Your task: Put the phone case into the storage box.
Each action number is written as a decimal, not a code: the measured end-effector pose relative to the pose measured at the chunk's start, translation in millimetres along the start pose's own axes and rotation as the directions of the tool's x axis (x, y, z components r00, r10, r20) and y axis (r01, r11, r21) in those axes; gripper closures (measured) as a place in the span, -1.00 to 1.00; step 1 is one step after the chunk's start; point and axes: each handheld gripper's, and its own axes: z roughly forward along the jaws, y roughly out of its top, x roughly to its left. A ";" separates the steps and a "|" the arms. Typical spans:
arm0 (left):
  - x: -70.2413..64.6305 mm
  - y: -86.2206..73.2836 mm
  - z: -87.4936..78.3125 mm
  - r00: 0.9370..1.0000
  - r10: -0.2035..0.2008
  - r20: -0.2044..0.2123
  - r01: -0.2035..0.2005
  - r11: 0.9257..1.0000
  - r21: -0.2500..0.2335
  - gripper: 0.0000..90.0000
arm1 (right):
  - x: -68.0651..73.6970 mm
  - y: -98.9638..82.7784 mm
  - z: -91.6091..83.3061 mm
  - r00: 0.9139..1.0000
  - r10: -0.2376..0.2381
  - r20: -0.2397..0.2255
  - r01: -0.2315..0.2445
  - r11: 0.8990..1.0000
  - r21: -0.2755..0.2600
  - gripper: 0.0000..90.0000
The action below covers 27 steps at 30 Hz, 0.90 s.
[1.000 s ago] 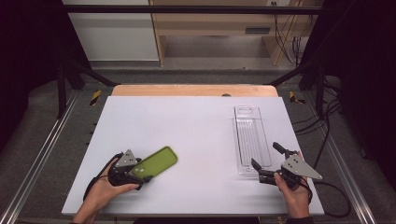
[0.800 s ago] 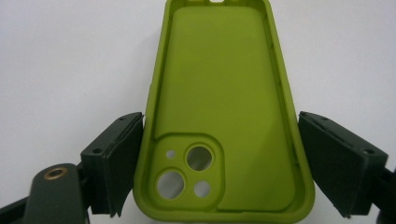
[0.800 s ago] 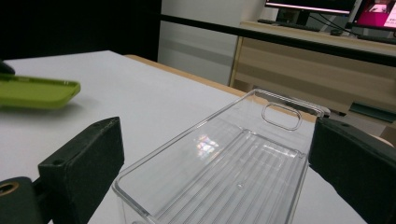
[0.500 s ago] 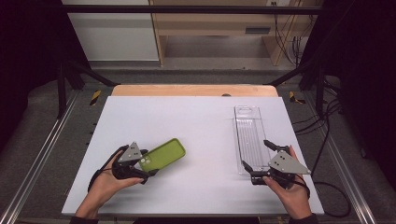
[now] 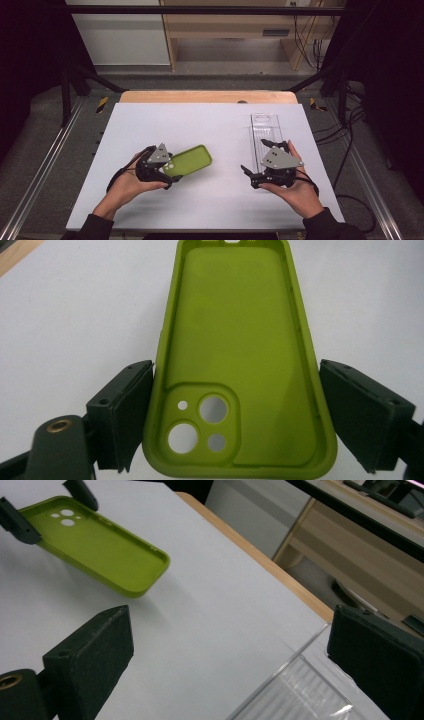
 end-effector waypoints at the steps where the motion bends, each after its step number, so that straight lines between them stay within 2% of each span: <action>1: -0.4 2.2 0.4 1.000 0.008 -0.002 -0.008 1.000 0.006 -0.64 | 1.5 1.7 2.1 1.000 -0.010 -0.011 0.010 1.000 0.008 -0.88; 6: -1.1 11.7 -0.3 1.000 0.022 -0.001 -0.022 1.000 0.003 -0.64 | 7.5 10.1 9.6 0.997 -0.057 -0.045 0.058 0.998 0.027 -0.88; 15: -2.8 26.3 0.6 0.998 0.061 -0.011 -0.061 0.998 0.025 -0.64 | 15.5 19.6 22.0 0.989 -0.108 -0.097 0.114 0.992 0.060 -0.87; 16: -3.0 28.2 1.0 0.998 0.065 -0.013 -0.065 0.998 0.026 -0.64 | 17.3 22.1 25.7 0.986 -0.126 -0.111 0.134 0.989 0.066 -0.87; 20: -4.0 37.0 5.0 0.994 0.108 -0.006 -0.107 0.992 0.061 -0.64 | 20.5 27.0 32.9 0.980 -0.150 -0.132 0.161 0.984 0.077 -0.88; 27: -3.3 45.1 10.3 0.990 0.139 -0.008 -0.138 0.988 0.076 -0.64 | 27.2 33.1 43.1 0.971 -0.175 -0.160 0.189 0.979 0.077 -0.89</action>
